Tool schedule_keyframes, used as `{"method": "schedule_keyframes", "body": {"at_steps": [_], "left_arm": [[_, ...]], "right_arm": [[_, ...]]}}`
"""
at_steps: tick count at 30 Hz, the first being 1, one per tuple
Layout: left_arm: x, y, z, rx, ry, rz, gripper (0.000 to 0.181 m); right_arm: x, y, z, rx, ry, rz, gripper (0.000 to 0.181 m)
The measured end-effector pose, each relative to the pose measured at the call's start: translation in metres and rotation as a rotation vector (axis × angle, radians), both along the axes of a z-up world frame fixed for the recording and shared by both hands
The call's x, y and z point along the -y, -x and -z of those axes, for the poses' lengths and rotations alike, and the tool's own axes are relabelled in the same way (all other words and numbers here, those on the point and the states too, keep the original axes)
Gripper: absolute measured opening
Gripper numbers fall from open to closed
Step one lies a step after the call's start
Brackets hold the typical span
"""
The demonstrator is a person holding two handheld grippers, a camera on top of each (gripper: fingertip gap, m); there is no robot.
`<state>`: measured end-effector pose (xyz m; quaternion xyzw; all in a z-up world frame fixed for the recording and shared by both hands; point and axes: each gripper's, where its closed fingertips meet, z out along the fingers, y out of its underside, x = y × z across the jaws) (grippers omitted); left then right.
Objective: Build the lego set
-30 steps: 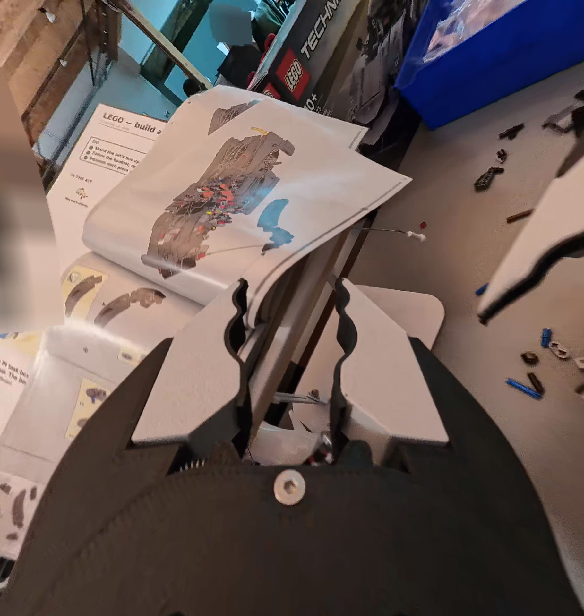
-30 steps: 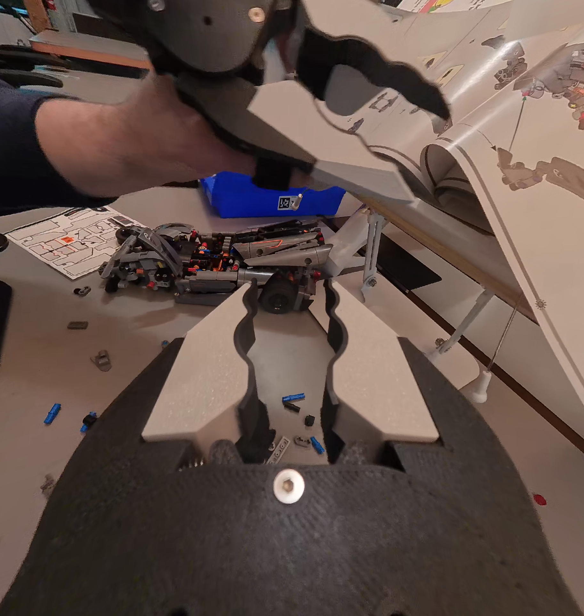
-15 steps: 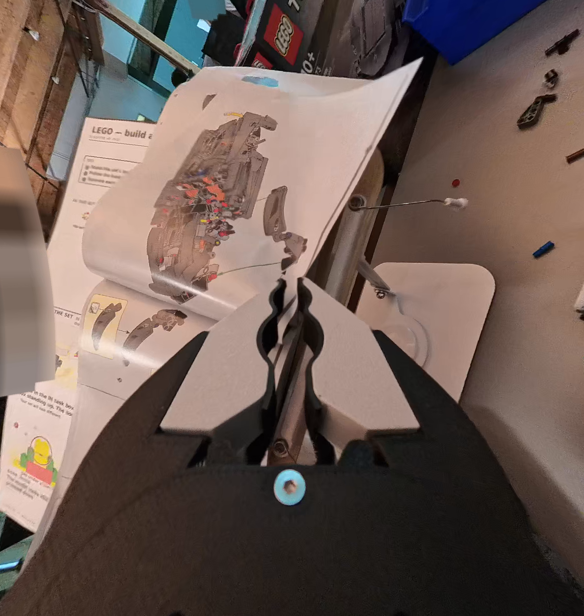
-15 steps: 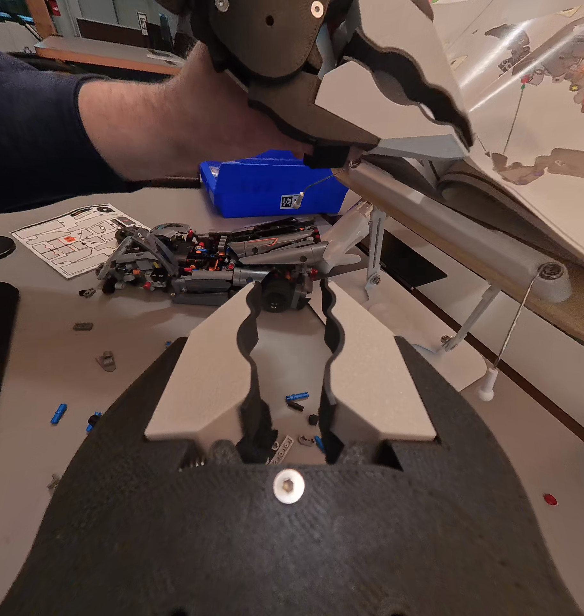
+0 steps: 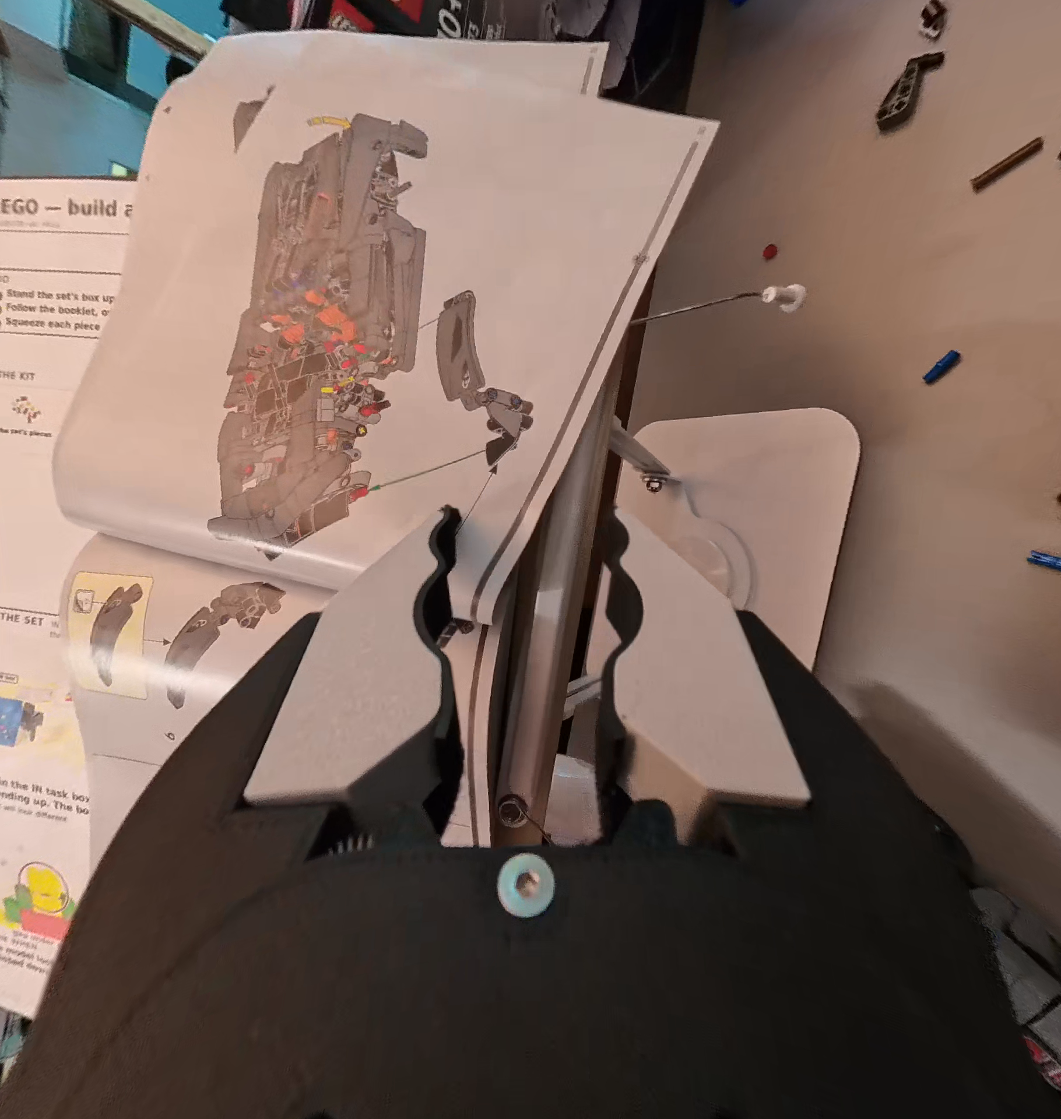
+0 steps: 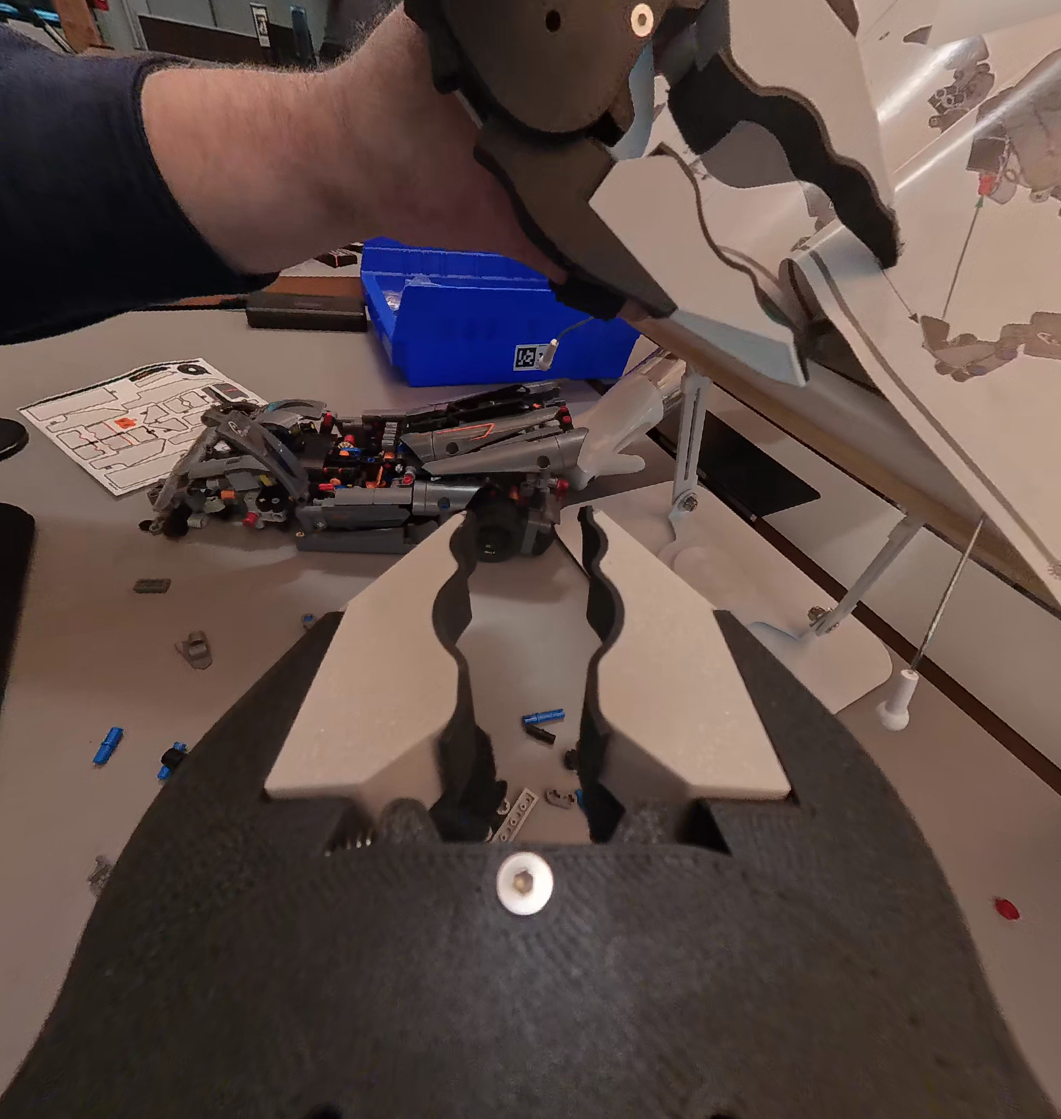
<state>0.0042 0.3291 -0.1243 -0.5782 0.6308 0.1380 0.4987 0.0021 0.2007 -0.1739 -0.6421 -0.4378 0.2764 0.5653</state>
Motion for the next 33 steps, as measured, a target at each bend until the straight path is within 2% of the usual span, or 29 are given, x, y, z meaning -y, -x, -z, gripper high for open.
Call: {"method": "schedule_keyframes", "body": {"at_steps": [3,9,10,12,14,20,24,33], "left_arm": [[-0.002,-0.001,0.005,-0.027,0.014,-0.009,0.053],[-0.006,-0.001,-0.001,0.003,-0.009,-0.018,0.025],[-0.007,0.001,-0.002,0.001,-0.014,-0.025,0.025],[-0.007,-0.001,-0.002,0.008,-0.011,-0.014,0.036],[-0.010,0.002,0.001,-0.026,-0.020,-0.027,0.037],[-0.013,0.005,-0.008,-0.014,-0.054,-0.031,0.013],[-0.013,0.006,-0.005,-0.017,-0.038,-0.023,0.003],[-0.007,0.004,-0.018,0.166,0.049,0.009,0.000]], "right_arm": [[0.000,0.000,0.000,0.002,-0.001,0.001,0.032],[0.000,-0.002,-0.003,-0.007,-0.004,0.002,0.031],[0.000,-0.002,-0.004,-0.008,-0.005,0.003,0.031],[0.001,-0.002,-0.004,-0.009,-0.005,0.001,0.031],[0.001,-0.002,-0.004,-0.009,-0.004,0.001,0.031],[0.001,-0.002,-0.004,-0.009,-0.005,0.000,0.031],[0.001,-0.001,-0.004,-0.009,-0.004,-0.002,0.030],[0.002,-0.001,-0.005,-0.011,-0.004,-0.005,0.030]]}}
